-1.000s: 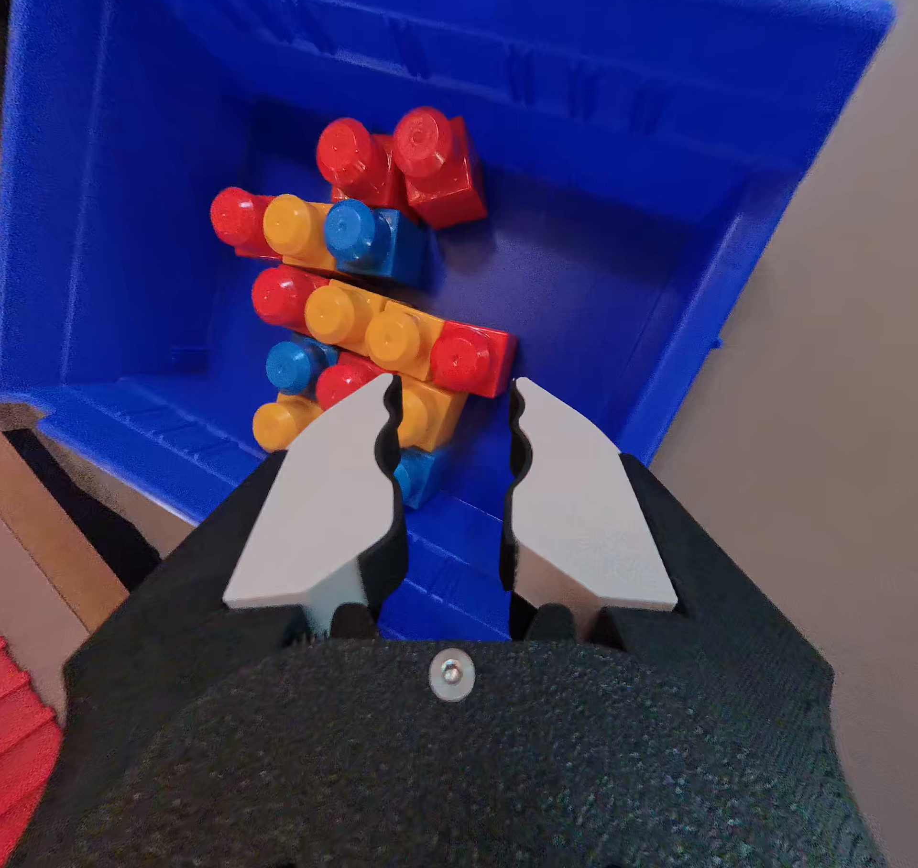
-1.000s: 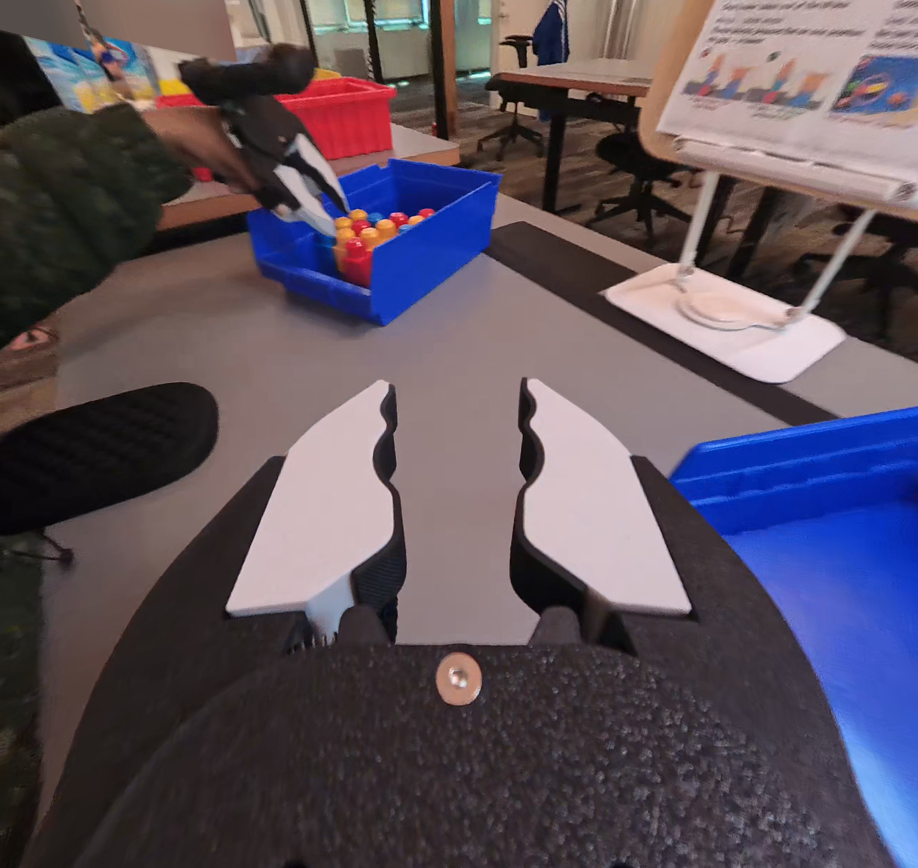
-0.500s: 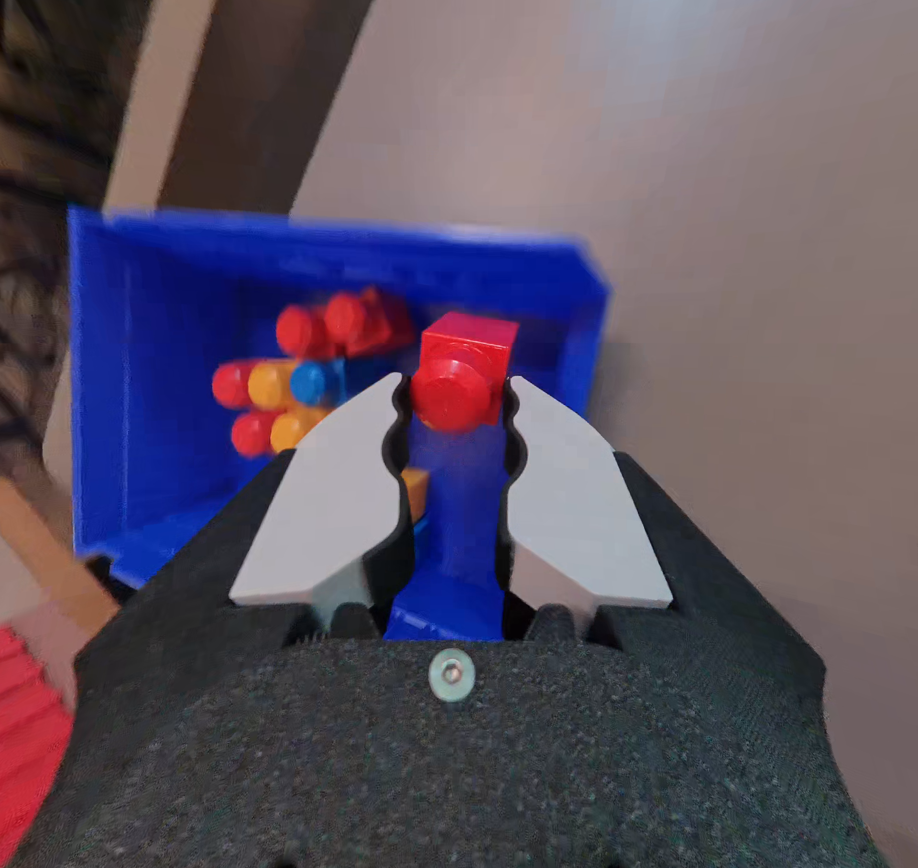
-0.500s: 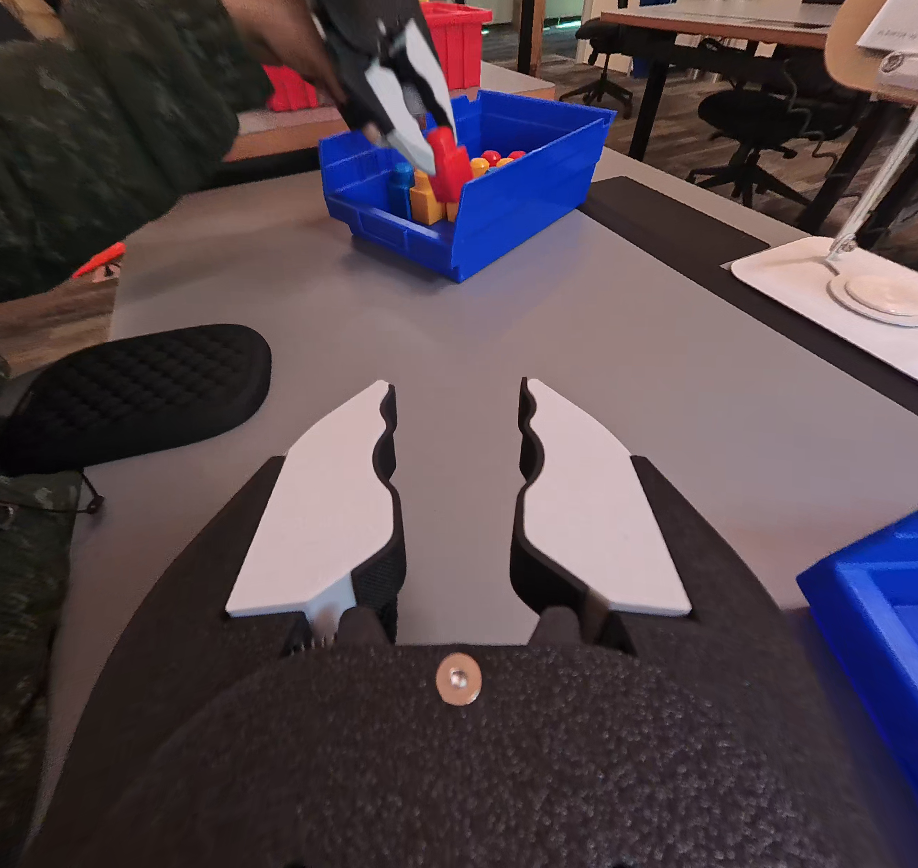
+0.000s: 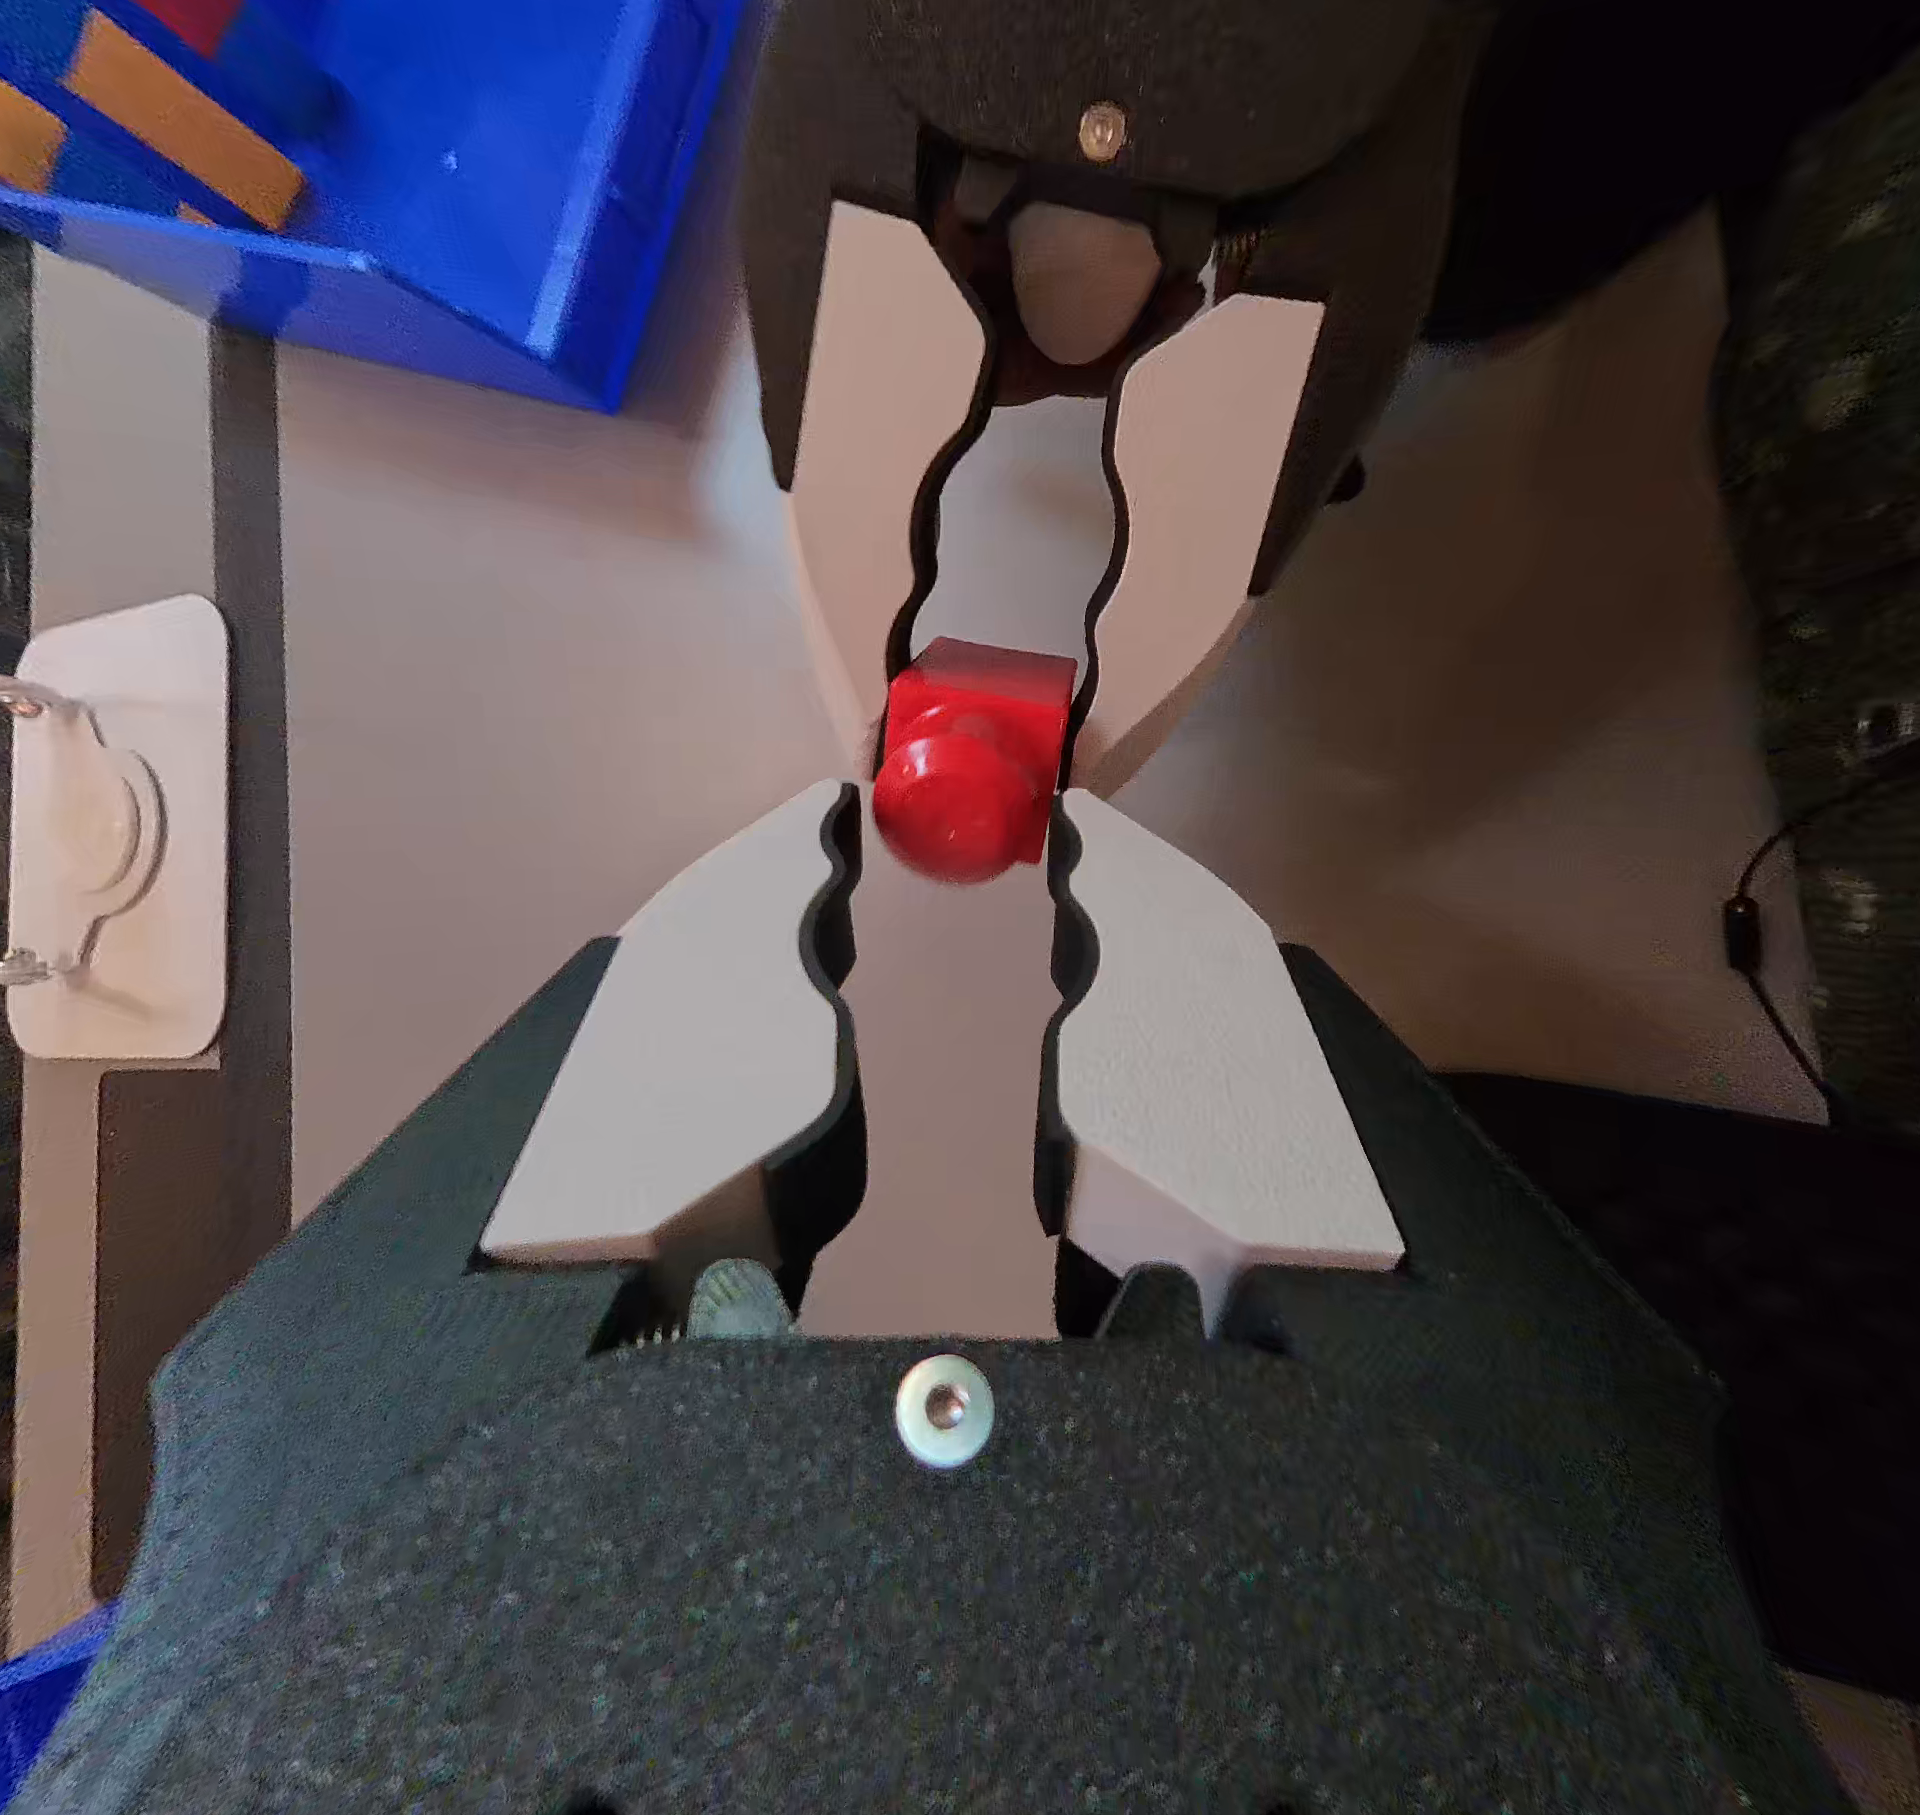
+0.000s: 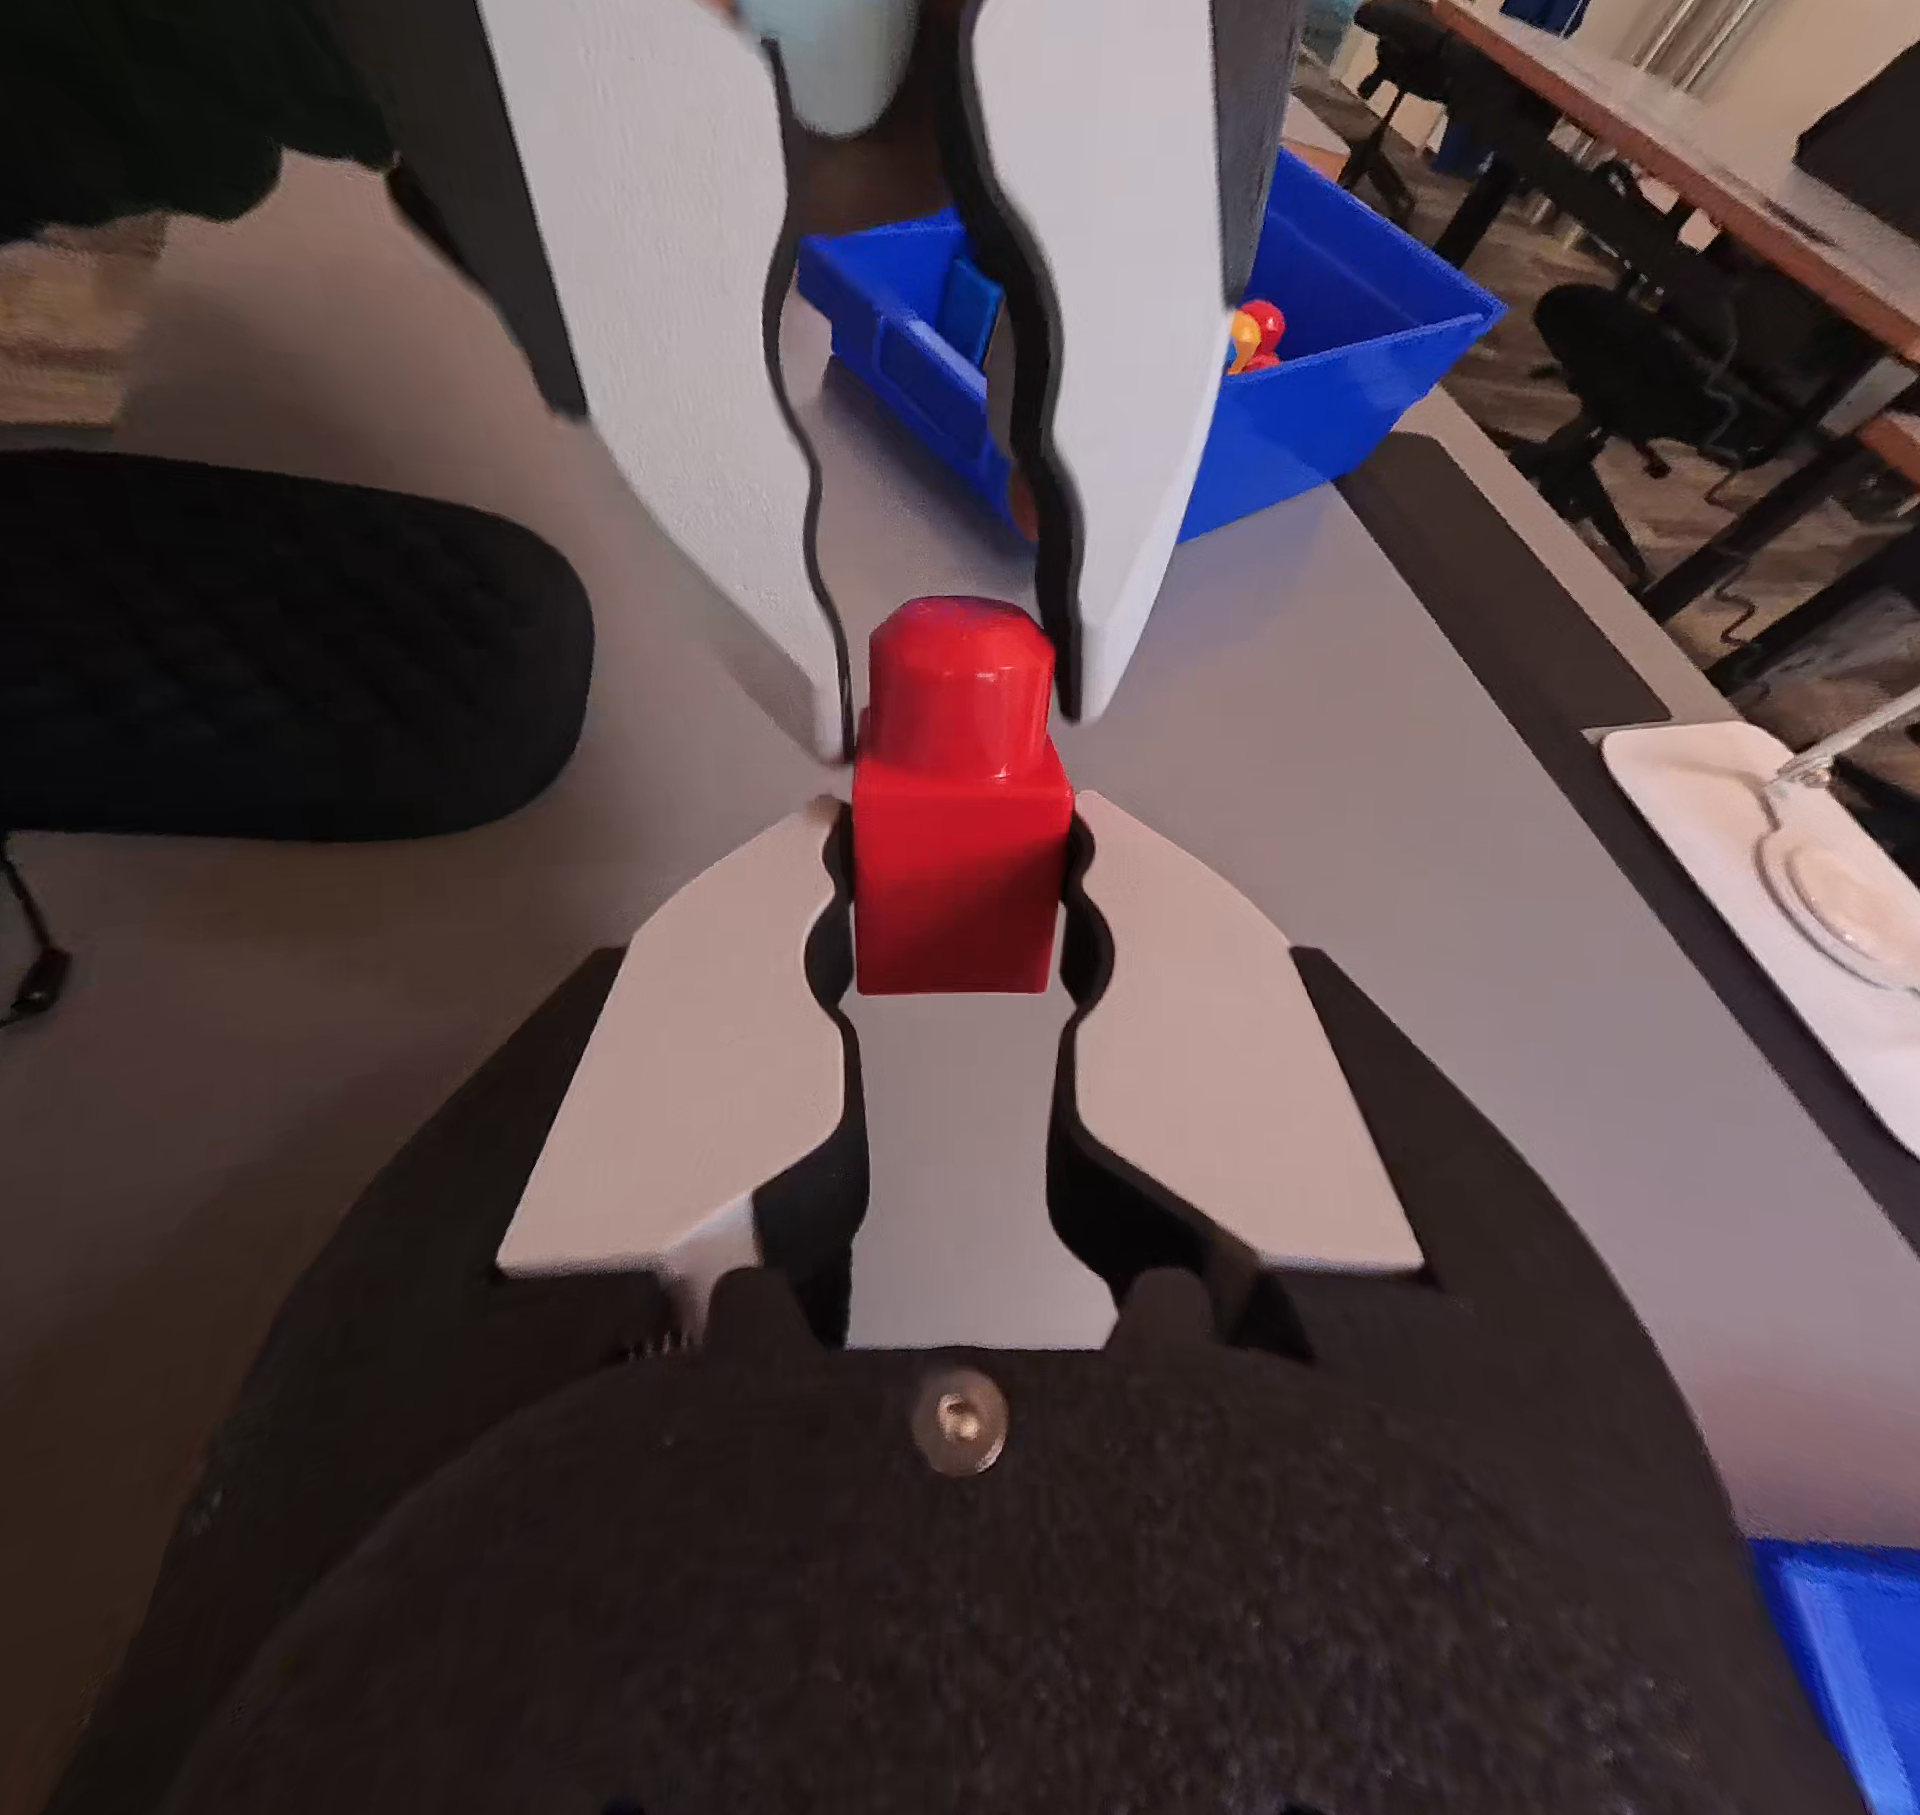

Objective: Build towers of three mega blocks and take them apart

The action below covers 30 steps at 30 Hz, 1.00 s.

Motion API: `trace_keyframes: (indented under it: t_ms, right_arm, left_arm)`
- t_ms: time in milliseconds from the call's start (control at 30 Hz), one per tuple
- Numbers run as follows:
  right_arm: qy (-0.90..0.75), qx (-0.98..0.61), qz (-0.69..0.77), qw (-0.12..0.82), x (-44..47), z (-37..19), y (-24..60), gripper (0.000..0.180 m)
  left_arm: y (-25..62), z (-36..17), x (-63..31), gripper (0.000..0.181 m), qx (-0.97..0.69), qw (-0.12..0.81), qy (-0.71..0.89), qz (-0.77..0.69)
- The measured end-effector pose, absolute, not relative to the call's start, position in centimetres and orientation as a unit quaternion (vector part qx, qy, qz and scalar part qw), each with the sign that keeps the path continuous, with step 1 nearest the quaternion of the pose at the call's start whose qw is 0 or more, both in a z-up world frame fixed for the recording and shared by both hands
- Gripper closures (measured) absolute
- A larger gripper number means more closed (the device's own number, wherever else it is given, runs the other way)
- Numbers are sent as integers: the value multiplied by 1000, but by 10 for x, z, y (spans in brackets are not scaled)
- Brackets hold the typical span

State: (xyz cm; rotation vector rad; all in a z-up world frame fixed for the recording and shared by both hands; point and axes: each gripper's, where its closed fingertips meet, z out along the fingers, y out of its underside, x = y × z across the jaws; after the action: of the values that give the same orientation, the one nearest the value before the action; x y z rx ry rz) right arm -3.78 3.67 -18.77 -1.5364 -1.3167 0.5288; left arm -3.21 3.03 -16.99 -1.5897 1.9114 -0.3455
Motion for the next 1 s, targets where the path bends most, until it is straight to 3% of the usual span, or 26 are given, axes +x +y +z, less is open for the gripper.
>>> trace_keyframes:
  t_ms: [100, 233, 500, 667, 800, 1000]
  right_arm:
    - [-538, -636, 232, 502, -23, -185, 38, 143]
    - [-491, -644, 260, 525, 7, -167, 52, 143]
    - [-443, -648, 286, 551, 35, -152, 65, 142]
    - [-458, -648, 285, 538, 28, -163, 63, 142]
    - [-461, -650, 291, 529, 26, -169, 63, 142]
    - [-465, -658, 287, 519, 28, -178, 64, 142]
  left_arm:
    - [51, -141, -53, 142, -630, 342, 679, -159]
    - [132, -120, -144, 141, -716, 381, 582, -61]
    - [197, -210, -319, 132, -861, 171, 475, 54]
    - [205, -250, -353, 127, -870, 88, 473, 109]
    - [211, -268, -361, 141, -849, 58, 498, 167]
    - [207, -226, -329, 149, -816, 134, 535, 170]
